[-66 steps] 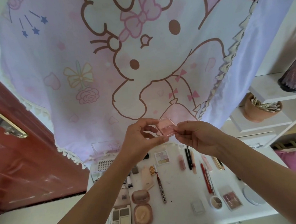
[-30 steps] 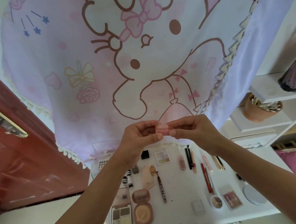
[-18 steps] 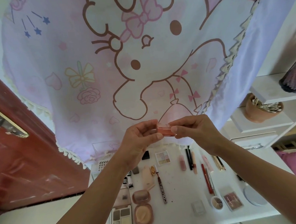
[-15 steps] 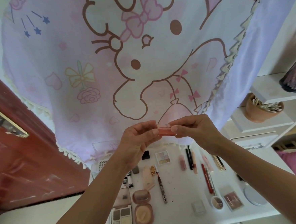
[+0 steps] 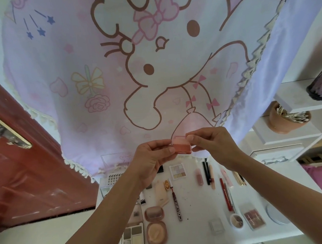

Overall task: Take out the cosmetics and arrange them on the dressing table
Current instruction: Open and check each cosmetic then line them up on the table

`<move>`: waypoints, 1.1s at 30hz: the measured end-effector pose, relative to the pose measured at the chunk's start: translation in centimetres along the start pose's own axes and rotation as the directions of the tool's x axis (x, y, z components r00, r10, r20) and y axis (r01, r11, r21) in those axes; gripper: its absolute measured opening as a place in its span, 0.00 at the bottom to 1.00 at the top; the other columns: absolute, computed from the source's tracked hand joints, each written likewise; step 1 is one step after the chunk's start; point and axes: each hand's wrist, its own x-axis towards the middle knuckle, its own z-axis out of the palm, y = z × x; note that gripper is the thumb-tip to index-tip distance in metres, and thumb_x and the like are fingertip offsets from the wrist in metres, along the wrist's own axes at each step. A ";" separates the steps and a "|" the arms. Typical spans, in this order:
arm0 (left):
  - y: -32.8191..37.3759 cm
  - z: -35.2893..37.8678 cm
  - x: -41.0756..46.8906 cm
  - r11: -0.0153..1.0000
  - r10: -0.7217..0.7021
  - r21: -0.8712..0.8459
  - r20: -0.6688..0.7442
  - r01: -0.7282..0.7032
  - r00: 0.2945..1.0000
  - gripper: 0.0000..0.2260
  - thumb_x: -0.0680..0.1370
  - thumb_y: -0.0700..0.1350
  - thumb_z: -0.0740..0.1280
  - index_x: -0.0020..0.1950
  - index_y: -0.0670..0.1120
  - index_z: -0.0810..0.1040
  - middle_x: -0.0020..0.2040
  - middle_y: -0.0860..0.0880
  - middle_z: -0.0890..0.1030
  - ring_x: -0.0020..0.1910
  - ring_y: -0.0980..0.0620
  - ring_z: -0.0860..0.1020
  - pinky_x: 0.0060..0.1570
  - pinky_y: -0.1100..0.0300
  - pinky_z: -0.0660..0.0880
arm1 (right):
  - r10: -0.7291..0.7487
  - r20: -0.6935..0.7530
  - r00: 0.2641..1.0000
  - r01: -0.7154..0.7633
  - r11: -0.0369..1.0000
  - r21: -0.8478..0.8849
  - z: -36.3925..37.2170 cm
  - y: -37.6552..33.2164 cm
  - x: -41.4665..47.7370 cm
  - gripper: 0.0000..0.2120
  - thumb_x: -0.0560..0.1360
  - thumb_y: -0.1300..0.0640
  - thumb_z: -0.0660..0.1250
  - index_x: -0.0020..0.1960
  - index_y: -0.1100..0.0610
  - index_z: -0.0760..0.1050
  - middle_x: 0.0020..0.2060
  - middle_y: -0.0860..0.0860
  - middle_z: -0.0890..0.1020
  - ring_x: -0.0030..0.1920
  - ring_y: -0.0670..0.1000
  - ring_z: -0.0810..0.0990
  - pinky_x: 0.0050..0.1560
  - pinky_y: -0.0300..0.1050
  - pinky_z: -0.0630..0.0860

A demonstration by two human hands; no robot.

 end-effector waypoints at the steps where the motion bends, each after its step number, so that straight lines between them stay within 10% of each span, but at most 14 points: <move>1: -0.1 0.0 0.0 1.000 -0.003 0.008 -0.005 0.003 1.000 0.11 0.71 0.27 0.68 0.52 0.34 0.79 0.46 0.39 0.84 0.43 0.46 0.84 0.42 0.60 0.81 | 0.009 -0.001 1.000 -0.009 1.000 -0.012 -0.1 0.2 0.1 0.06 0.76 0.55 0.69 0.51 0.52 0.84 0.43 0.51 0.87 0.46 0.51 0.85 0.47 0.48 0.83; 9: -2.0 -0.6 0.1 0.989 0.039 0.143 -0.007 -0.038 0.999 0.14 0.70 0.25 0.69 0.51 0.38 0.81 0.44 0.41 0.84 0.44 0.46 0.83 0.43 0.60 0.81 | 0.017 -0.083 0.996 -0.026 0.994 -0.105 -0.6 0.6 0.8 0.08 0.78 0.54 0.68 0.49 0.55 0.85 0.39 0.46 0.86 0.37 0.39 0.80 0.32 0.31 0.72; 17: -6.3 -1.4 0.5 0.974 0.024 0.223 0.005 -0.024 1.000 0.17 0.68 0.24 0.70 0.56 0.35 0.80 0.49 0.36 0.82 0.45 0.46 0.81 0.45 0.60 0.80 | 0.246 -0.062 0.967 -0.238 0.966 0.104 -1.1 2.7 1.2 0.06 0.77 0.59 0.69 0.46 0.60 0.83 0.41 0.55 0.86 0.37 0.48 0.82 0.32 0.38 0.76; 33: -21.5 -0.9 2.3 0.798 -0.370 0.362 -0.335 0.481 0.866 0.08 0.76 0.35 0.67 0.53 0.45 0.76 0.51 0.49 0.76 0.45 0.51 0.77 0.55 0.51 0.77 | 0.521 0.116 0.845 -0.506 0.851 -0.138 1.0 21.2 1.5 0.06 0.77 0.63 0.69 0.42 0.57 0.81 0.40 0.54 0.84 0.41 0.52 0.84 0.40 0.42 0.79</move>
